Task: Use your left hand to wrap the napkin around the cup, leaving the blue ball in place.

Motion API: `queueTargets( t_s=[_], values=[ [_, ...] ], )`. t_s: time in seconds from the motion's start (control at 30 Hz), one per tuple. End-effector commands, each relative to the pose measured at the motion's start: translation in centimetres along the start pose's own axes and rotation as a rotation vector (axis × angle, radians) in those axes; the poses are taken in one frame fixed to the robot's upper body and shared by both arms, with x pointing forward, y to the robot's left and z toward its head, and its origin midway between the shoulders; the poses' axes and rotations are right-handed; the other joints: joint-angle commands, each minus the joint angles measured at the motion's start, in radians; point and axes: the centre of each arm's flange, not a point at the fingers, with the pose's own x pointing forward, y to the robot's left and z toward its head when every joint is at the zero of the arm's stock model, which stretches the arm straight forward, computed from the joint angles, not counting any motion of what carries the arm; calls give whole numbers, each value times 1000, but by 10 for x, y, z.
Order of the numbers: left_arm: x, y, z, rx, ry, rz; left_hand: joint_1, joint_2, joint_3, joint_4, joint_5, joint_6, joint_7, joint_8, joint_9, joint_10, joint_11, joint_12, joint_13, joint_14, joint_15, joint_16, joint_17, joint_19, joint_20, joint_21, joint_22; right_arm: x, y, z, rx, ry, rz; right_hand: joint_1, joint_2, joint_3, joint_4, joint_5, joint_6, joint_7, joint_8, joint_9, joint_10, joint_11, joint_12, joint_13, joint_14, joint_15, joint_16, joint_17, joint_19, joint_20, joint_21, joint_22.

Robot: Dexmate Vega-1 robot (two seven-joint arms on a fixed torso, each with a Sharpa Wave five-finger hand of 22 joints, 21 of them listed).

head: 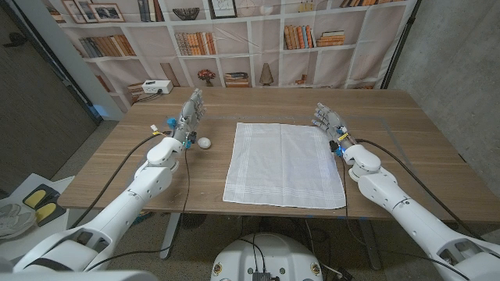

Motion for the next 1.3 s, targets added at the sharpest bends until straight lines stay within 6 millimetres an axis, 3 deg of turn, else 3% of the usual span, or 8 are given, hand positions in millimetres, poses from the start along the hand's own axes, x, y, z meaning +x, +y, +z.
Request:
queueTargets(
  t_s=[0.03,0.1,0.13,0.37,0.57,0.93,1.3],
  values=[
    [-3,57,-4,65,-13,60,11,-8,2,-14,5,-16,-23,15,5,-38,-10,13,3,30,-25,19,0,94,23,36,2,-12,71,77,-135,-185,-152,7,-2,6,-2,4,7,0,4,4,6,0,6,4,5,3,6,4,3,0,8,3],
    [-2,57,-4,65,-15,54,16,-12,1,-26,4,-16,-32,16,5,-30,-15,18,3,94,-14,31,0,151,59,53,1,-11,70,77,-132,-187,-154,7,-1,6,-2,3,6,0,4,4,5,0,6,4,4,2,5,4,2,0,8,3],
    [-1,58,-4,74,-13,57,16,-12,1,-28,3,-17,-36,15,5,-26,-16,19,3,98,-10,31,0,149,64,52,1,-10,69,78,-134,-189,-156,7,-1,5,-3,3,6,1,4,4,5,2,6,4,3,1,5,4,2,0,8,3],
    [4,56,0,110,-22,64,21,-15,1,-39,3,4,-35,22,5,7,-10,31,3,89,1,18,0,116,55,33,2,-9,57,81,-150,-214,-174,7,-1,3,-7,3,17,2,6,4,9,3,7,3,8,-3,8,5,2,1,11,4],
    [7,50,7,189,-5,68,18,-18,-3,-48,1,81,-7,39,6,83,20,53,7,131,35,26,5,120,67,30,4,-11,42,83,-167,-225,-184,9,2,1,-14,3,38,4,11,4,27,8,13,3,16,-5,13,4,5,2,15,5],
    [6,21,16,319,49,59,27,-25,-2,-67,0,132,1,38,8,136,24,65,12,219,32,45,8,192,71,56,10,-22,9,80,-163,-228,-192,14,10,-1,-23,4,70,18,18,4,52,18,20,2,32,-2,21,5,11,6,21,6],
    [-11,-3,32,476,63,59,34,-40,-5,-81,-1,117,-11,28,9,147,22,65,14,245,26,49,10,202,68,60,13,-36,-8,84,-169,-249,-185,15,14,-2,-27,4,75,19,16,4,62,23,22,1,37,-1,24,6,13,4,23,6]
  ],
)
